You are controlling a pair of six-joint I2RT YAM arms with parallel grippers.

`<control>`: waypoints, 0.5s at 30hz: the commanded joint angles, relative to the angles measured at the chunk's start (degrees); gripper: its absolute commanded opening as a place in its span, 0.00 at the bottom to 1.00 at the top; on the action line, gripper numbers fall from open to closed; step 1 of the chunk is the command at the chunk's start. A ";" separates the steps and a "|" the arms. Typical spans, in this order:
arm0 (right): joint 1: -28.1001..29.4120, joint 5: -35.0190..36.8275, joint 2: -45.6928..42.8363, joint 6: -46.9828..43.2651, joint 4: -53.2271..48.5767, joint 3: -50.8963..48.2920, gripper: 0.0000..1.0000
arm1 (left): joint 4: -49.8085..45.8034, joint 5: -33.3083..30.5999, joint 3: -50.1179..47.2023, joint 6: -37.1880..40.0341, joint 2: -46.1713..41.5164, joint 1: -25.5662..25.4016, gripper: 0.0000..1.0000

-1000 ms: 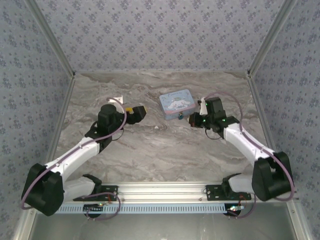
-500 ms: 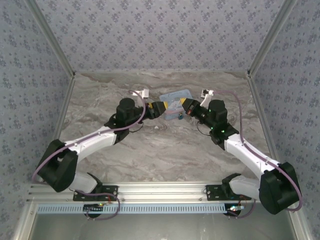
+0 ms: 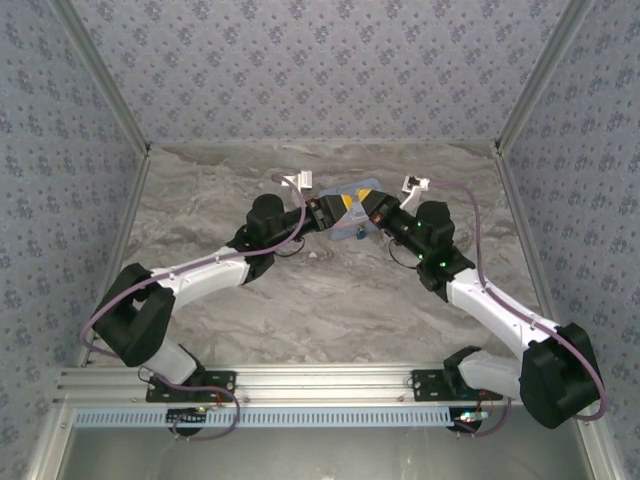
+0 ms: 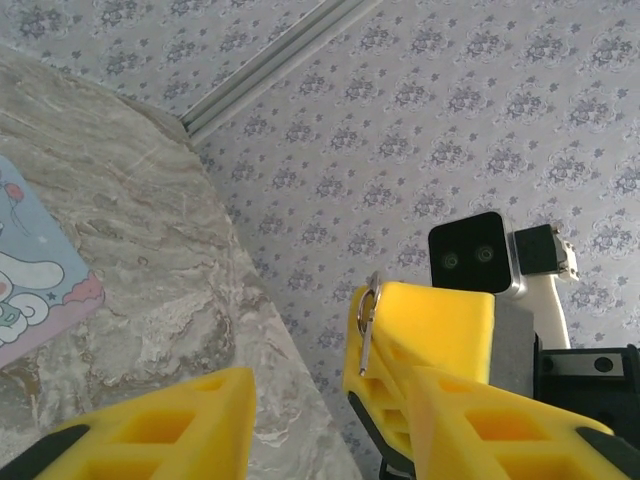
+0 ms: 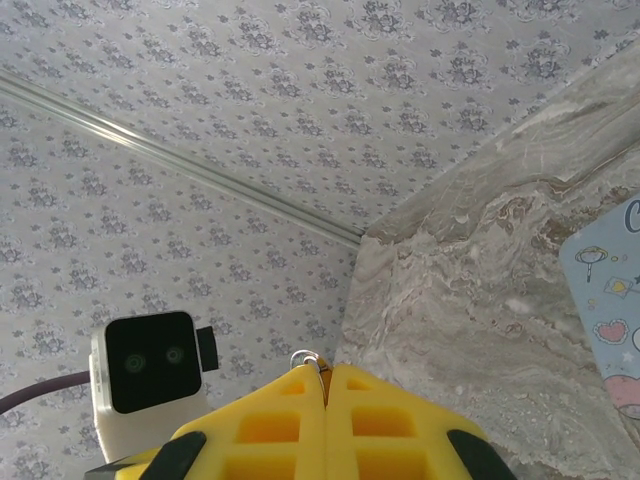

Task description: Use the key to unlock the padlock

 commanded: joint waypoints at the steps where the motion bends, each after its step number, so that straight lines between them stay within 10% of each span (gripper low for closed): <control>1: 0.68 1.07 0.16 1.23 1.65 1.11 0.00 | 3.37 1.15 2.29 -1.25 0.96 -0.47 0.41; 15: 1.50 0.32 1.74 1.39 1.19 2.27 0.00 | 3.55 1.14 3.40 -1.78 2.19 -0.69 0.20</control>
